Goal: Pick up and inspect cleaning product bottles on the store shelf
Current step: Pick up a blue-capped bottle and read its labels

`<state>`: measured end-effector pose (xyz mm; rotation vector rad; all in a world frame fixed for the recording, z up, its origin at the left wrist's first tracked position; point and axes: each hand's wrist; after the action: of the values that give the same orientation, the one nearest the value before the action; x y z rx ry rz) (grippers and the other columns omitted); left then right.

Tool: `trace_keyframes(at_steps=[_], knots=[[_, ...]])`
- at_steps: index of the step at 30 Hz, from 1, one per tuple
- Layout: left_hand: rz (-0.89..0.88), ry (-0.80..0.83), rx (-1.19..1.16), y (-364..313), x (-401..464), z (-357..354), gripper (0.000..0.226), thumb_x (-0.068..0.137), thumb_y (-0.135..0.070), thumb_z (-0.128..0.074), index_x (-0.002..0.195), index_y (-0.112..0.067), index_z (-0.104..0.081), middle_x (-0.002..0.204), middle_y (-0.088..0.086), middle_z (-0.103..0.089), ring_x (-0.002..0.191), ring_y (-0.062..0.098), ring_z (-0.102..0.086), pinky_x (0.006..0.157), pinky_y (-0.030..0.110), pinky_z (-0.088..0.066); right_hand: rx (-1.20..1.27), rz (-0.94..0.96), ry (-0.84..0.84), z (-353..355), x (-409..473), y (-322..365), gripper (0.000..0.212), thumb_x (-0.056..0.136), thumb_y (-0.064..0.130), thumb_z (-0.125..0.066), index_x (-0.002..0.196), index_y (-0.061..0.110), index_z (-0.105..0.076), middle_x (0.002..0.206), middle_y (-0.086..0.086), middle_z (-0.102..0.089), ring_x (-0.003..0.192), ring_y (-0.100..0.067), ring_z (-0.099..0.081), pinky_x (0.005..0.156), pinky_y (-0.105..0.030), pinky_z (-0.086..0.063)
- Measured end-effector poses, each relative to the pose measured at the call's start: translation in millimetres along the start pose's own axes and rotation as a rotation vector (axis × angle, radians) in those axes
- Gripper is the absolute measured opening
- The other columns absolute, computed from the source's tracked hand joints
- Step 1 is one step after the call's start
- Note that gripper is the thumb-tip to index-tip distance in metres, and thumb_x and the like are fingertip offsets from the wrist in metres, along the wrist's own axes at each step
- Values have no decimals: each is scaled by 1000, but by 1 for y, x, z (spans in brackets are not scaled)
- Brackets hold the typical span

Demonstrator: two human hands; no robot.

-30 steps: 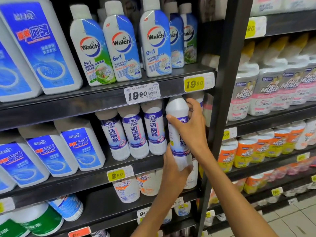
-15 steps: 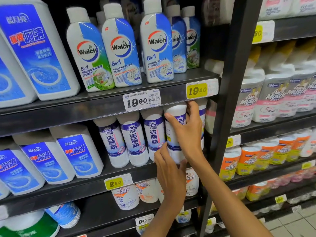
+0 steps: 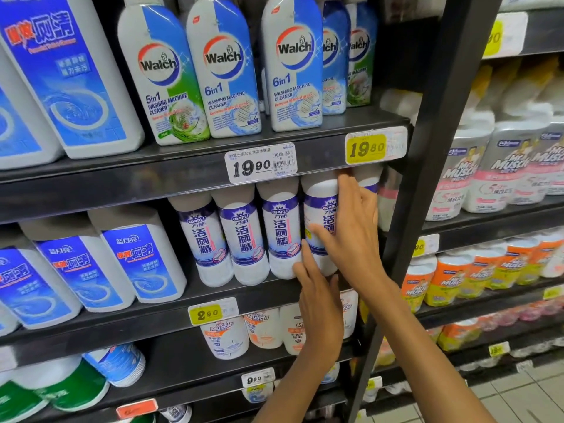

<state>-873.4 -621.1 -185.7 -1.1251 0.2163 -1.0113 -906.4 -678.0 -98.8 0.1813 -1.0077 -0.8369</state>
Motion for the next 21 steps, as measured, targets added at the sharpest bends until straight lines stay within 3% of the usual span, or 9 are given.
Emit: trace_keyframes(at_steps=[5,10,13,15,17,19,21], knots=[[-49,56,-5,-1,-9,-1,76,94,-8,-54,140,-32,2,137,13,-30,109,19,-57,86,34,-53,-17,24,57,-1,4,-8,71,79,18,-75,137,2,-36,136,-17,-44,115,-31,-44,94,-42,-46],[-82,145,-56,6,-11,4,77,92,-6,-56,147,-21,-4,142,12,-27,125,15,-44,97,12,-40,4,-34,92,-7,4,-9,73,85,26,-69,142,3,-29,145,-17,-39,131,-31,-42,99,-47,-46],[-139,199,-74,12,-8,16,71,91,0,-56,147,-12,-15,136,13,-34,125,17,-44,100,12,-36,-16,-27,84,-8,4,-8,72,87,27,-67,143,2,-29,144,-19,-38,131,-32,-41,98,-47,-46],[-187,124,-104,15,-10,27,60,90,3,-55,142,-9,-29,132,12,-41,122,17,-47,100,13,-38,-27,-22,51,-7,1,-3,74,86,25,-68,144,2,-29,148,-18,-34,133,-31,-38,101,-46,-44],[-188,-42,-164,19,-11,40,51,89,7,-53,134,-12,-42,124,10,-49,116,11,-51,97,12,-40,22,5,-111,-6,-8,4,71,84,18,-71,142,1,-34,147,-19,-35,133,-29,-37,105,-34,-40],[-129,-214,-234,21,-7,52,50,88,10,-53,128,-19,-45,120,6,-52,112,6,-52,93,9,-41,185,26,-307,-10,-21,19,54,85,8,-69,132,-5,-45,134,-23,-46,123,-27,-46,101,-20,-39],[-74,-275,-283,26,0,62,50,88,10,-53,129,-17,-44,125,4,-50,114,3,-50,92,4,-38,315,27,-331,-19,-29,37,40,87,5,-65,123,-6,-51,121,-22,-53,110,-23,-52,94,-18,-43]])
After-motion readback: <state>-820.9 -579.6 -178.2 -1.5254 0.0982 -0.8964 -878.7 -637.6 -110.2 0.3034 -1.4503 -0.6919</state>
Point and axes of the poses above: each hand's wrist, its own x-axis towards the middle knuckle, its own z-axis out of the back of the hand, y = z × x
